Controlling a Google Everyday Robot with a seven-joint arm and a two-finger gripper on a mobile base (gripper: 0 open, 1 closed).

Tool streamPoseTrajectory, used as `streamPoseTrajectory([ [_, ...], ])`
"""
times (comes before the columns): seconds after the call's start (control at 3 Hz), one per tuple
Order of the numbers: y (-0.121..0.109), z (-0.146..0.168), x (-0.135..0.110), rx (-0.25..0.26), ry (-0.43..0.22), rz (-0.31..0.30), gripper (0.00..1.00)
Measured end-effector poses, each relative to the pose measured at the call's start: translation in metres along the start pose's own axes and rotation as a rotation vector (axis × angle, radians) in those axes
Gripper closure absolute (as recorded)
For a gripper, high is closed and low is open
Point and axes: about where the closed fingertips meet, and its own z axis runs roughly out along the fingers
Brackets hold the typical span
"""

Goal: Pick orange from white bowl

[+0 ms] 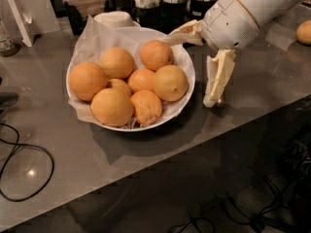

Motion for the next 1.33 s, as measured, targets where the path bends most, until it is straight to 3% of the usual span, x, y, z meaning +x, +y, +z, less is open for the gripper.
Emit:
streamPoseTrajectory([
  [0.33,0.000,0.000,0.000,0.000,0.000,0.000,0.09],
  [0.67,0.000,0.000,0.000,0.000,0.000,0.000,0.09],
  [1.33,-0.016,0.000,0.006,0.075,-0.044,-0.001,0.18],
])
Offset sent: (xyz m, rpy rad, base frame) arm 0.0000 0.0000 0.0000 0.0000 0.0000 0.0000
